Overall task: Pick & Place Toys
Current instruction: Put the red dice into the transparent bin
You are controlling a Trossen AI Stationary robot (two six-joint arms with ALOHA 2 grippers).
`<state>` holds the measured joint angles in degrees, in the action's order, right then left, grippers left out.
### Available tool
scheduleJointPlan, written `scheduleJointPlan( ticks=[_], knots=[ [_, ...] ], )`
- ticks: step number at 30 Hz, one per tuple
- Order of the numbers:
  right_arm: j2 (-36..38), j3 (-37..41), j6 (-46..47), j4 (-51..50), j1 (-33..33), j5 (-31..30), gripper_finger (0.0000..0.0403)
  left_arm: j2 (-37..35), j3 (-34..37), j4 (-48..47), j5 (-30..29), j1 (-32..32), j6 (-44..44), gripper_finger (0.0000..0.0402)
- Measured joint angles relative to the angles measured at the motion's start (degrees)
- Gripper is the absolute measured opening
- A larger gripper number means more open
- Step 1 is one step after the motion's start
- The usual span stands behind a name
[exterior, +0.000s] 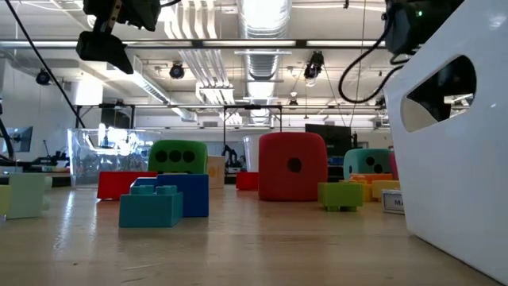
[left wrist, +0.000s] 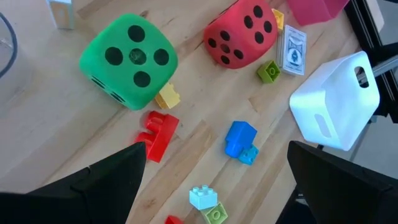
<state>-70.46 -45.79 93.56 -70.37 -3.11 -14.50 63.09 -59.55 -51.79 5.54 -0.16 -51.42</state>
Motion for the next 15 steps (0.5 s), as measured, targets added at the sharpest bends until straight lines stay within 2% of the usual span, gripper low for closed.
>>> scheduleJointPlan(
  ticks=[6,15],
  knots=[
    [1.52,-4.19,-8.89,-0.34,0.0,-0.29,0.0292,0.0,0.0,0.0,0.02,0.0,0.44,0.0392],
    [-2.57,-17.2,-38.5,6.1,-0.02,-0.5,0.0293,0.0,0.0,0.0,0.03,-0.02,1.65,0.0392]
  ],
)
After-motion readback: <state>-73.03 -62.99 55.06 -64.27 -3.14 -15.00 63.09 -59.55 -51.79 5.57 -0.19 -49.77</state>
